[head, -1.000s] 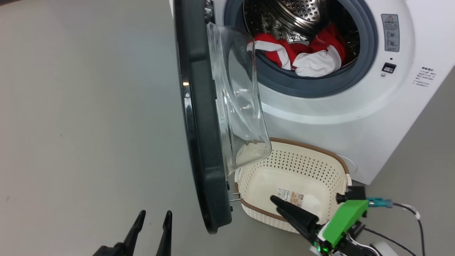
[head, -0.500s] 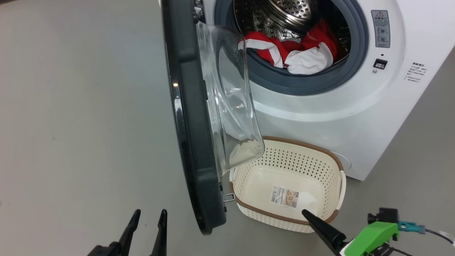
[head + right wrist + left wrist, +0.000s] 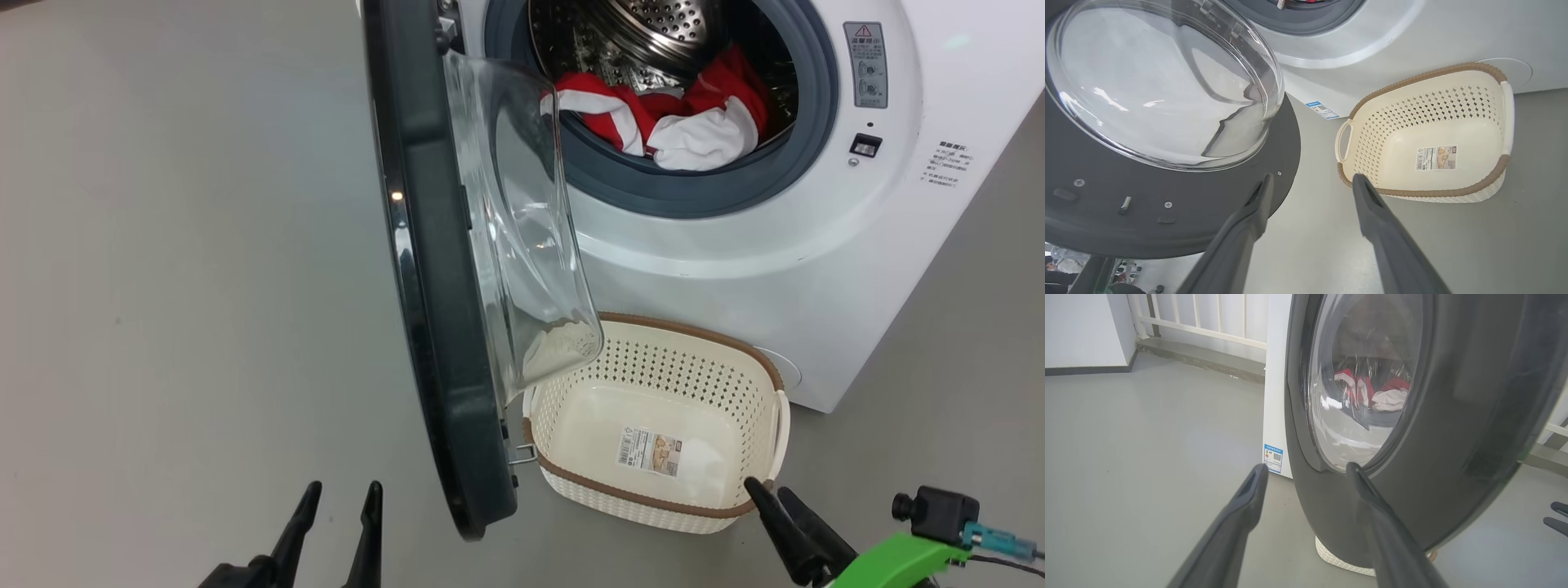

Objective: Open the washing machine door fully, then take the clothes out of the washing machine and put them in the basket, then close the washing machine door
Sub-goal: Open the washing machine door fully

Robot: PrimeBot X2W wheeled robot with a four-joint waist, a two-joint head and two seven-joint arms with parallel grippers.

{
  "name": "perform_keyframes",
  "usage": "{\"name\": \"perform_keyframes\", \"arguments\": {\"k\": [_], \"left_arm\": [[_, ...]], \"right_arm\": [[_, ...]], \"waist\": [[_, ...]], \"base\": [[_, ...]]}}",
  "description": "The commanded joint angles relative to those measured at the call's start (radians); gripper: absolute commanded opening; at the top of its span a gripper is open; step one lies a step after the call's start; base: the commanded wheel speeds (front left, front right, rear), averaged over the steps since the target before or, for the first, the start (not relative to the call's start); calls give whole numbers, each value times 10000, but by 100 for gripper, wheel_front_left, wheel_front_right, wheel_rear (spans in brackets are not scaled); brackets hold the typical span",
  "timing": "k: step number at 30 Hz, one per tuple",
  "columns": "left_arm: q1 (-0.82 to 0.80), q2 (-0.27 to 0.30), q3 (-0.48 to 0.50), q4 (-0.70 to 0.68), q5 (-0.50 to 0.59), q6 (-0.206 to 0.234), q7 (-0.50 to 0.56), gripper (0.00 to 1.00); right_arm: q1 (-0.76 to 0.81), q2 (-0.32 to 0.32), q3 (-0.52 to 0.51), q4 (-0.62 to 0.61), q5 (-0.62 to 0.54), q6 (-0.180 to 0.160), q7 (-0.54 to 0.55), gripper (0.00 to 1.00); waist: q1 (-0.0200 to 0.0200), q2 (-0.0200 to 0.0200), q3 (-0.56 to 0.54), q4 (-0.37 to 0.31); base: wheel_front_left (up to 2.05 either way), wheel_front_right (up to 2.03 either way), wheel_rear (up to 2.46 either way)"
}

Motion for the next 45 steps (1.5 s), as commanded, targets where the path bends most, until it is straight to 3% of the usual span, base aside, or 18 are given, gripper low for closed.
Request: {"name": "perform_keyframes", "arguments": {"k": [1,7,12,26,34,45], "left_arm": [[-267,89,347,-182,105,-32,-92,100],[-235,89,363,-152,142,-45,-92,100],[-193,89,389,-170,160,-53,-92,100],[-213,89,399,-221,176,-82,-92,100],[-254,89,386,-235,150,-63,-92,100],[-286,89,382,-242,130,-38,-92,100]], "right_arm": [[-195,-378,543,-145,-438,77,-660,100],[-499,-829,1492,397,-1655,77,-1665,100],[-381,-519,268,183,-3317,77,-1683,100],[980,1150,-3138,-1683,-8020,77,-1687,100],[1353,1557,-3527,-1938,-8616,77,-1688,100],[1357,1599,-3501,-1844,-8736,77,-1688,100]], "waist": [[1,0,-2,9],[1,0,-68,15],[1,0,-79,-21],[1,0,-49,-6],[1,0,-29,18],[1,0,-28,4]], "base": [[0,0,0],[0,0,0],[0,0,0],[0,0,0],[0,0,0],[0,0,0]]}}
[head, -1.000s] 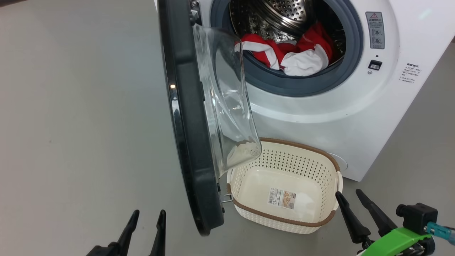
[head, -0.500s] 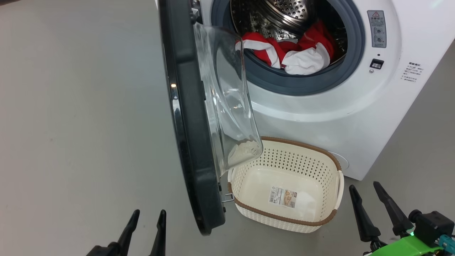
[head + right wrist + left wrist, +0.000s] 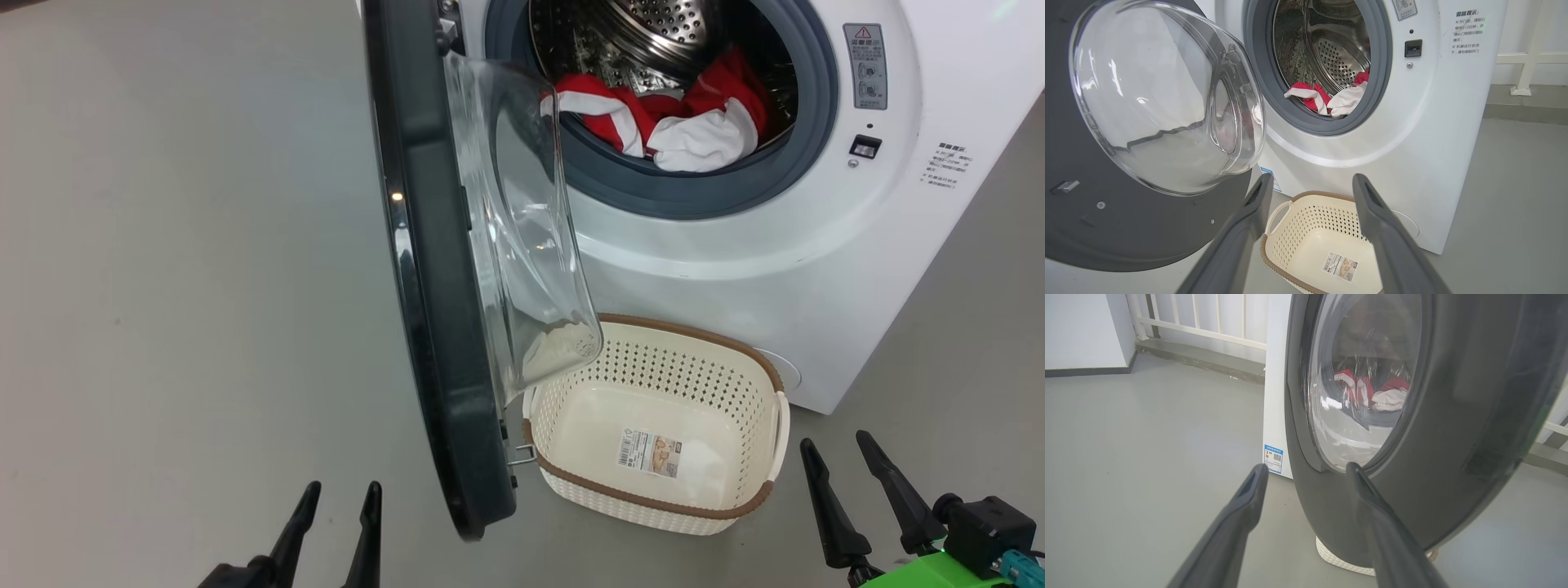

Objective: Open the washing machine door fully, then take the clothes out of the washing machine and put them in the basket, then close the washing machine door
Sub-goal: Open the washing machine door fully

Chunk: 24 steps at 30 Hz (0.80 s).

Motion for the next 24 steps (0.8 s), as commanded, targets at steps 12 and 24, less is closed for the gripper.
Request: {"name": "perform_keyframes", "arguments": {"k": [12,24], "left_arm": [[-417,89,573,-815,-229,-45,-92,0],[-1058,89,213,-4435,-77,-11,-92,0]], "right_arm": [[-98,-87,254,-209,-72,75,-93,100],[-129,-112,240,-237,-119,75,-93,100]], "waist": [[0,-1,-14,-20],[0,-1,12,-79]], "base": [[0,0,0],[0,0,0]]}}
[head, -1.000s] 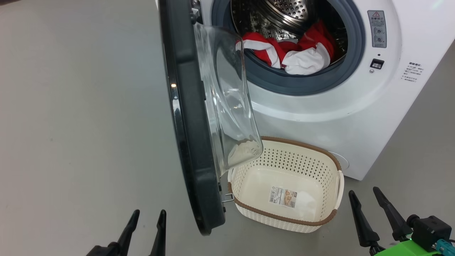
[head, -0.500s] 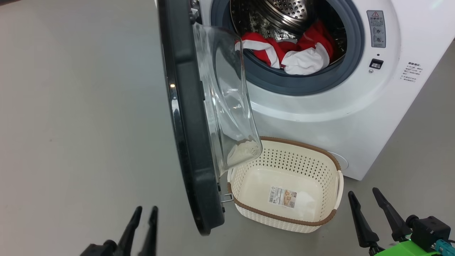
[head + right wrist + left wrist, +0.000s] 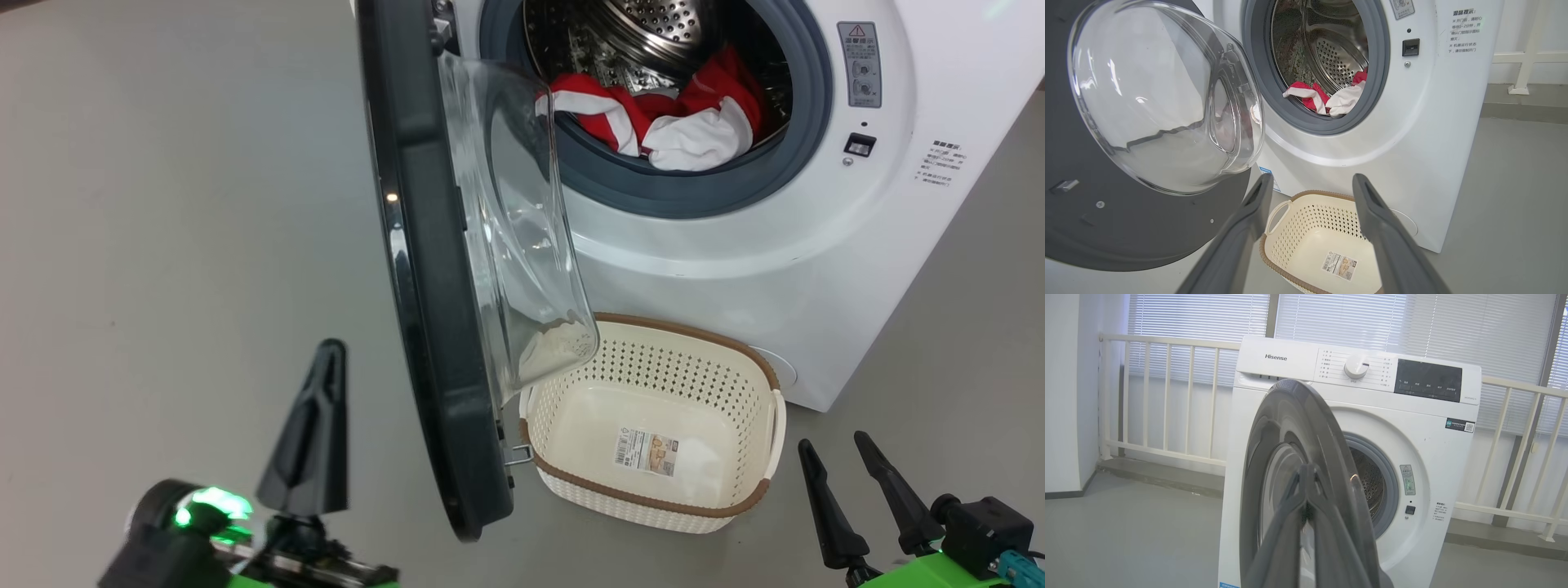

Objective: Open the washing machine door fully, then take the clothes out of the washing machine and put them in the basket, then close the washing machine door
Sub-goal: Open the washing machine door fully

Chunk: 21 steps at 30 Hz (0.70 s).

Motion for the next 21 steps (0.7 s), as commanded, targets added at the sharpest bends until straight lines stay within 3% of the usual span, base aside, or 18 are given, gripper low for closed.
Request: {"name": "perform_keyframes", "arguments": {"k": [1,5,11,21], "left_arm": [[-375,83,34,-546,84,-14,-76,0],[-219,83,-1144,-542,33,-259,-76,0],[-65,83,-2124,817,-358,-532,-76,0],[-265,83,-2178,2628,-1095,-674,-76,0]], "right_arm": [[-138,-138,240,-243,-100,75,-93,100],[-144,-134,309,-270,-120,75,-93,100],[-163,-96,375,-278,-123,75,-93,100],[-241,-101,387,-263,-76,75,-93,100]], "waist": [[0,0,2,-31],[0,0,-3,-121],[0,0,79,-255],[0,0,197,-419]], "base": [[0,0,0],[0,0,0],[0,0,0],[0,0,0]]}}
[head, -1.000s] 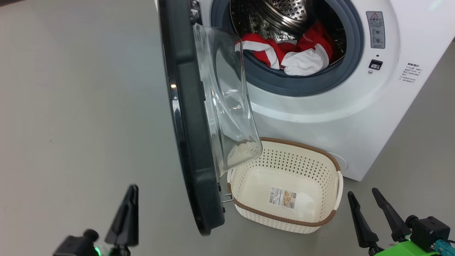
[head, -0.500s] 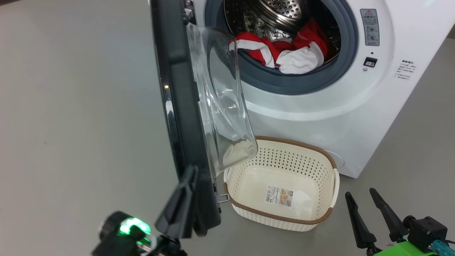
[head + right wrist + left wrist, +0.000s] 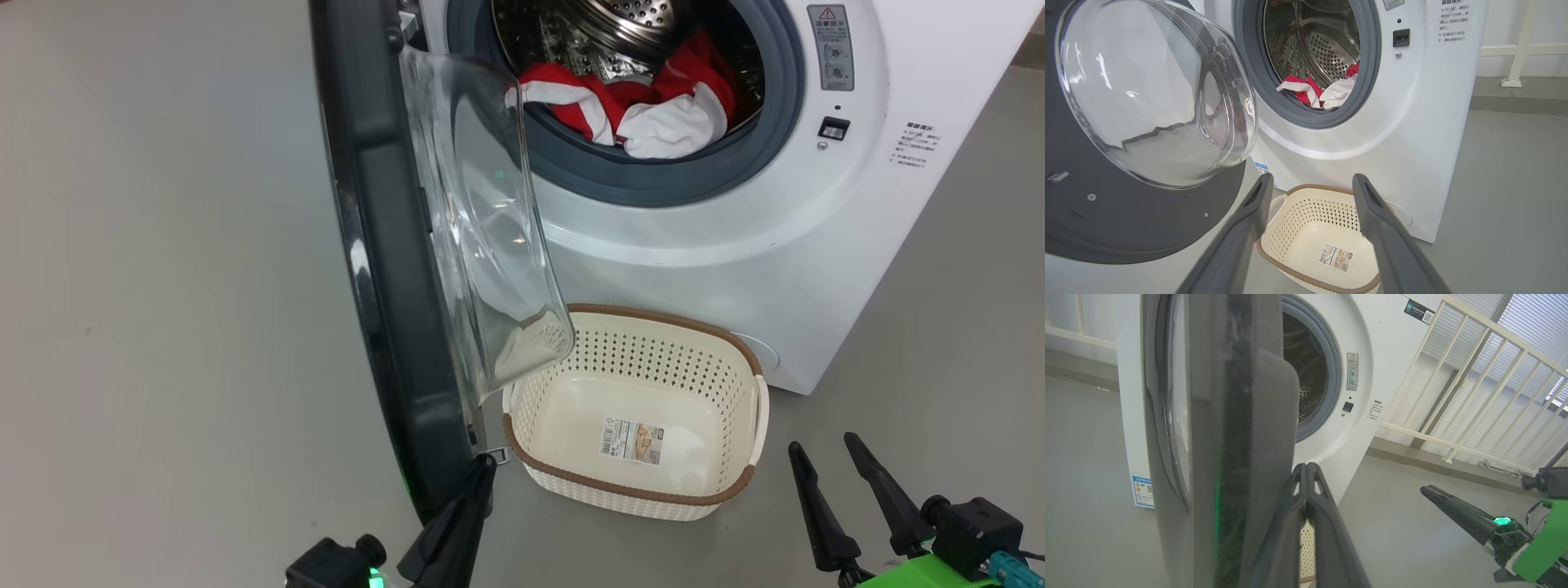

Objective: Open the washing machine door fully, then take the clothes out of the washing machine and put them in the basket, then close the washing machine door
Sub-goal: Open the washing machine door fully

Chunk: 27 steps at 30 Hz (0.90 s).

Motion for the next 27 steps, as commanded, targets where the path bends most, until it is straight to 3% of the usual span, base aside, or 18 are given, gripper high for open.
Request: {"name": "perform_keyframes", "arguments": {"k": [1,12,27], "left_arm": [[-353,31,416,-63,-128,-44,-51,0],[-312,31,1368,308,-35,77,-51,0],[-308,31,4115,409,311,387,-51,0]], "right_arm": [[-238,-110,203,-247,-12,75,-93,100],[-239,-85,175,-293,-17,75,-93,100],[-371,-103,145,-344,-32,75,-93,100]], "waist": [[0,-1,22,-16],[0,-1,60,-2],[0,-1,264,73]], "base": [[0,0,0],[0,0,0],[0,0,0]]}}
